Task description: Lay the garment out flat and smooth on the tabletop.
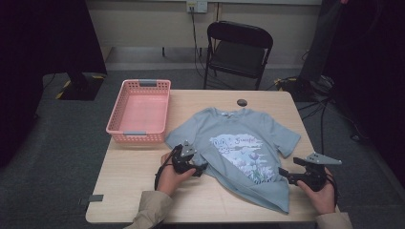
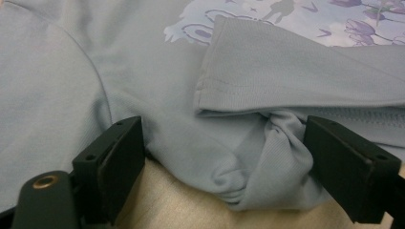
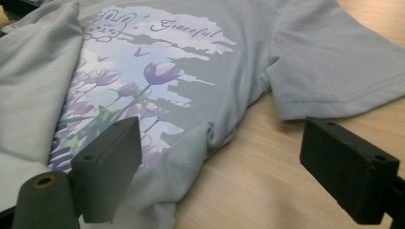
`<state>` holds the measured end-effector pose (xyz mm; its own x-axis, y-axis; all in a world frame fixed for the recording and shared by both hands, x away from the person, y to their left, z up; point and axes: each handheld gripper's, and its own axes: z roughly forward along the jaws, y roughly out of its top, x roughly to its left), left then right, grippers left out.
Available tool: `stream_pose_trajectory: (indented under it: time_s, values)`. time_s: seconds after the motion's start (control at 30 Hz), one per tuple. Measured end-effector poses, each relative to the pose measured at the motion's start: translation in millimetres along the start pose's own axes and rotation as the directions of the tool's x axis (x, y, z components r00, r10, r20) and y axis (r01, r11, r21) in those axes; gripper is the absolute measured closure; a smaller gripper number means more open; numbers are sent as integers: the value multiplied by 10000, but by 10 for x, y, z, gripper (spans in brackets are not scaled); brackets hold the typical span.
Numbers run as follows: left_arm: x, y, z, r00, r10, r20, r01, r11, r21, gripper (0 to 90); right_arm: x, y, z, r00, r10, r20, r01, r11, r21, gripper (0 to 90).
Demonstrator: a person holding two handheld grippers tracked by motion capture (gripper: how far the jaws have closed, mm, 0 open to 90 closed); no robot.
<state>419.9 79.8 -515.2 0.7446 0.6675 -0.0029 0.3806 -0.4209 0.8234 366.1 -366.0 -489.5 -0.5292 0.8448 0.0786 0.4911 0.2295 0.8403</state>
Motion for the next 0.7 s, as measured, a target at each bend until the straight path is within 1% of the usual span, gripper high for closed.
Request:
stream_pose_trajectory:
  time_s: [0.07,0.13,0.3,0.43,0.63,0.7]
  values:
    - [0,0,0,10000,-2,1,2,10000,-3,145,-10,13,33,10000,-66,-25,67,10000,49,131]
    - [0,0,0,10000,-3,1,3,10000,-1,145,-20,24,72,9997,-200,105,199,9997,126,127]
    - [0,0,0,10000,0,-1,0,10000,0,145,-58,38,156,9997,-184,133,180,9994,304,126]
    - [0,0,0,10000,0,-1,0,10000,-1,145,-83,43,224,9992,-336,238,324,9982,497,126]
    - [-2,-1,-1,10000,-6,-11,6,10000,1,145,-93,33,302,9967,-685,429,642,9934,950,125]
    - [-2,-1,-2,10000,-2,-25,2,10000,5,145,-85,36,309,9955,-858,410,816,9921,957,124]
